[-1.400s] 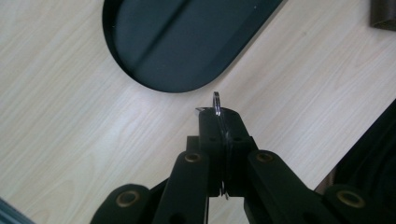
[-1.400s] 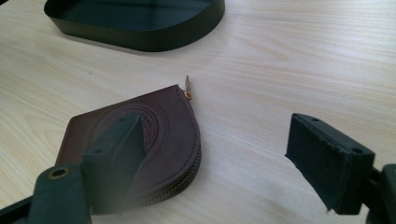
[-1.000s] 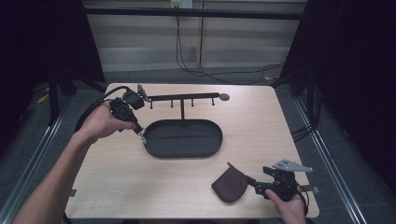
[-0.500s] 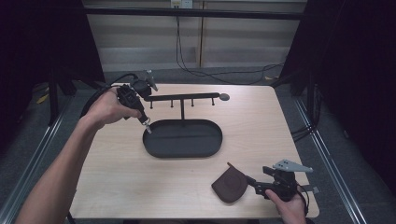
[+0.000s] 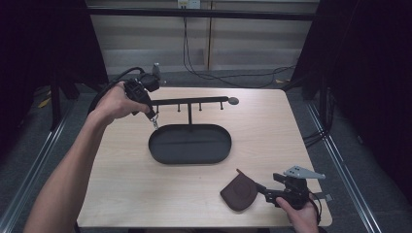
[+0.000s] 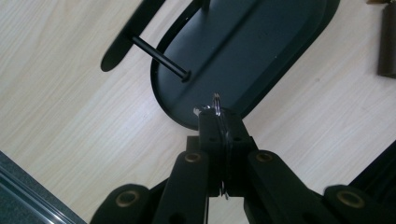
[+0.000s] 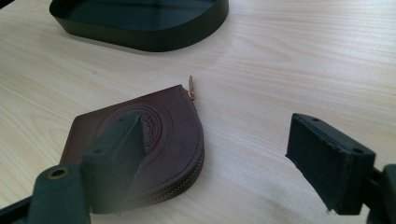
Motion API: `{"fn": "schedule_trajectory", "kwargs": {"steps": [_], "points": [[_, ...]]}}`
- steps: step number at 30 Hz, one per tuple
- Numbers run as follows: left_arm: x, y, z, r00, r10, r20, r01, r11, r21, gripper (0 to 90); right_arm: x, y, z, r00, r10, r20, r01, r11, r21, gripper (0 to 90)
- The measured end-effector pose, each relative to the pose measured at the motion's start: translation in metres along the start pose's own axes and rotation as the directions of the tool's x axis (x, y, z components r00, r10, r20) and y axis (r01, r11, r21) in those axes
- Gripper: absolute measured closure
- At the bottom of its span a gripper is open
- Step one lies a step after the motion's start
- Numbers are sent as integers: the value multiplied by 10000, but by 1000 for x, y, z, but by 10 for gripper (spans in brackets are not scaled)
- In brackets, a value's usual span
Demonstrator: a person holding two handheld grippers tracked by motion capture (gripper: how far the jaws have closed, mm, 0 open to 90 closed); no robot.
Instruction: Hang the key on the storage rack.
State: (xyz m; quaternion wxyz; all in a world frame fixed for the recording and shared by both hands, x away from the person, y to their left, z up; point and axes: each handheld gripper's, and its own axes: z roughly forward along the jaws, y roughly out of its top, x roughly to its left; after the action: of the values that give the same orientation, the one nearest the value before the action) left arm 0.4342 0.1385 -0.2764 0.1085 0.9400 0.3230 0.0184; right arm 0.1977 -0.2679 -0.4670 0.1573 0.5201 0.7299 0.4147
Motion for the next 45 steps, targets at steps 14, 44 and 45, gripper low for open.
{"fn": "schedule_trajectory", "kwargs": {"steps": [14,44,45], "points": [[13,11,12,9993,-369,70,368,9992,168,892,0,0,0,10000,-22,-55,23,10000,7,186],[25,4,9,9914,-1280,-288,1261,9902,-608,822,0,1,2,10000,4,-81,-3,10000,82,187],[25,2,8,9906,-1343,-276,1320,9886,-720,804,0,1,2,10000,-10,-90,11,10000,76,187]]}}
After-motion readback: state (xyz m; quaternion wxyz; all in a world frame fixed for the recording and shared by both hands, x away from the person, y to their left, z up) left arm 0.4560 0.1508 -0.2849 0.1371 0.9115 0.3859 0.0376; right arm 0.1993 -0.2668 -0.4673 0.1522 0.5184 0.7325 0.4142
